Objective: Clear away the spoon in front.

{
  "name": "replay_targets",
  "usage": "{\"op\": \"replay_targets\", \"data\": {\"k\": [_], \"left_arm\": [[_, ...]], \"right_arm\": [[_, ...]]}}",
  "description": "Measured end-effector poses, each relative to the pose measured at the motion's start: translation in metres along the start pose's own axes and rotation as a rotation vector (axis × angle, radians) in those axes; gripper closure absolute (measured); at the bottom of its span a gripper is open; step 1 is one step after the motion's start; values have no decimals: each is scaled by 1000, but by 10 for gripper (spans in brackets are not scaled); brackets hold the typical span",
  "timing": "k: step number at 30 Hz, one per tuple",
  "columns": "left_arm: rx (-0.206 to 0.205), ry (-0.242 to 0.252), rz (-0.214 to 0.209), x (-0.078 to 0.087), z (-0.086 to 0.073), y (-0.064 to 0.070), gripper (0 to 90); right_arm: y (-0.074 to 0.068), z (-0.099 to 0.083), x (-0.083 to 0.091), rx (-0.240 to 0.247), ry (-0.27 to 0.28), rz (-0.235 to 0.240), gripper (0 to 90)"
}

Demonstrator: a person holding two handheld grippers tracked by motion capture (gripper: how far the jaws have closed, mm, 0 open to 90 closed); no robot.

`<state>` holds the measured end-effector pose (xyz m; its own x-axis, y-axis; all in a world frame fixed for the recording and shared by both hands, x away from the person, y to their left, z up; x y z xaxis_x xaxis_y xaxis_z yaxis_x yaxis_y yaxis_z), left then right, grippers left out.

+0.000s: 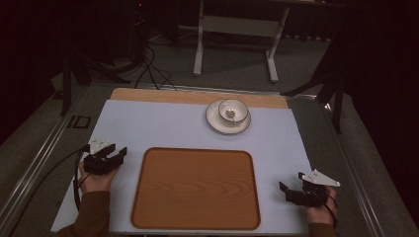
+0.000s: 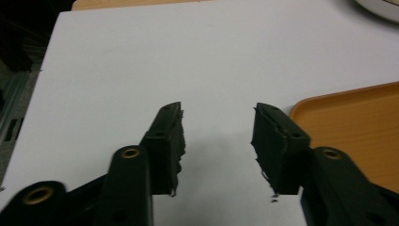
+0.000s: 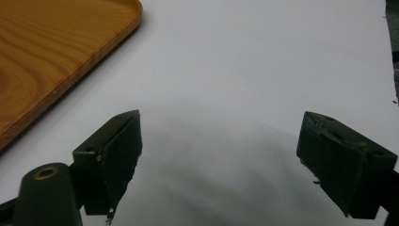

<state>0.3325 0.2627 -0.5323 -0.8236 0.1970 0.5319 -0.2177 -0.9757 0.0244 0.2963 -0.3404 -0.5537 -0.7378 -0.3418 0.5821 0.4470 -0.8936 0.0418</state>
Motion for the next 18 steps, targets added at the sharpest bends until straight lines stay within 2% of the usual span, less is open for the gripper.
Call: {"op": "replay_targets", "data": {"k": [3, 7, 8, 10, 11, 13, 18], "left_arm": [[-16, -8, -3, -2, 0, 5, 566], [-34, -18, -36, -4, 6, 11, 572], [-45, -9, -43, -2, 12, 16, 571], [-45, -9, -43, -2, 12, 16, 566], [-88, -7, -56, -1, 19, 27, 549], [-108, 1, -63, -1, 24, 32, 536], [-115, 40, -91, 1, 36, 45, 534]], "right_arm": [[0, 0, 1, -4, 2, 0, 145], [-1, 1, 1, -2, 6, -3, 145], [-1, 1, 1, 0, 8, -5, 145], [-1, 1, 1, 0, 8, -6, 145], [-2, 1, 2, -1, 11, -7, 145], [-1, 1, 2, -1, 13, -7, 145], [-1, 1, 2, -7, 18, -5, 145]]}}
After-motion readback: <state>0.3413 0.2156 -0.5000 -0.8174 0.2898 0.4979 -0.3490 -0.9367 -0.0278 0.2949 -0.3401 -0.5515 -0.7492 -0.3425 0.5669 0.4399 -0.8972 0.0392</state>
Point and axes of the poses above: each handheld gripper's, and its own axes: x roughly backward along the jaws, z roughly out of its top, y roughly to its right, the point moved 4 cm from there along -x, roughly forward along the jaws, and after that the axes turned 1 degree about y, right-handed, at the moved point
